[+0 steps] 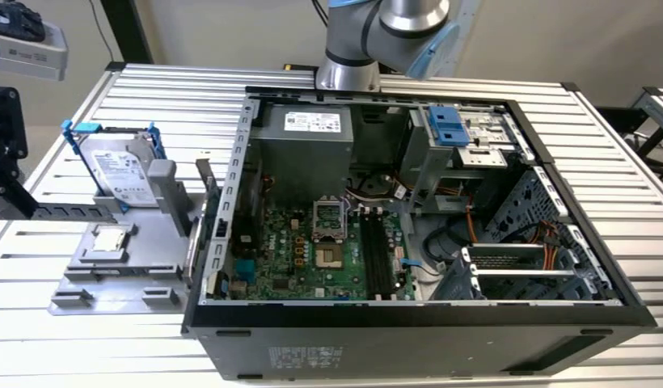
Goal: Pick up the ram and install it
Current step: 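Pick up the ram and move it above insertion slot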
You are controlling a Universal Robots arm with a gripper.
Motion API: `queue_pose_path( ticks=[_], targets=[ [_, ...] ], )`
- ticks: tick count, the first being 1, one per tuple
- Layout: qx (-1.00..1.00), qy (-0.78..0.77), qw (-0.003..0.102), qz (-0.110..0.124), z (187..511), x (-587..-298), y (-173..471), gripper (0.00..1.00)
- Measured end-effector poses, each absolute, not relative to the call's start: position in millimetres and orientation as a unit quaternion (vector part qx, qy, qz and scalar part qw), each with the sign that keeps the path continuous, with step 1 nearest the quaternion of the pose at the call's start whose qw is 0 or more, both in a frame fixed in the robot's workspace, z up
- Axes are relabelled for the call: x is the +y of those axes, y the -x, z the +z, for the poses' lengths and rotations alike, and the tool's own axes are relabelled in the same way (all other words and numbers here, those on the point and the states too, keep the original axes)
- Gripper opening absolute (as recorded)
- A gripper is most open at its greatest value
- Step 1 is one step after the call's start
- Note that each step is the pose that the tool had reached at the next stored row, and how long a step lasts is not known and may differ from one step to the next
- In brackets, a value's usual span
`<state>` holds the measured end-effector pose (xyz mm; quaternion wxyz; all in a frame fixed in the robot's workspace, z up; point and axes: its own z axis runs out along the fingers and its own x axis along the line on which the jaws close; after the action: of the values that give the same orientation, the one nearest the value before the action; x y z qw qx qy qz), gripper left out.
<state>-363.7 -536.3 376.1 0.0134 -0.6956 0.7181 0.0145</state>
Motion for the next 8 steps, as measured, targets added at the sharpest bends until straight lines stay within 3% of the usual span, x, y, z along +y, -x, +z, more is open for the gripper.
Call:
queue_pose_path(
  ticks=[8],
  targets=[
    [0.718, 0.696, 0.013, 0.014, 381.5, -536.3, 363.7, 0.00]
  ],
)
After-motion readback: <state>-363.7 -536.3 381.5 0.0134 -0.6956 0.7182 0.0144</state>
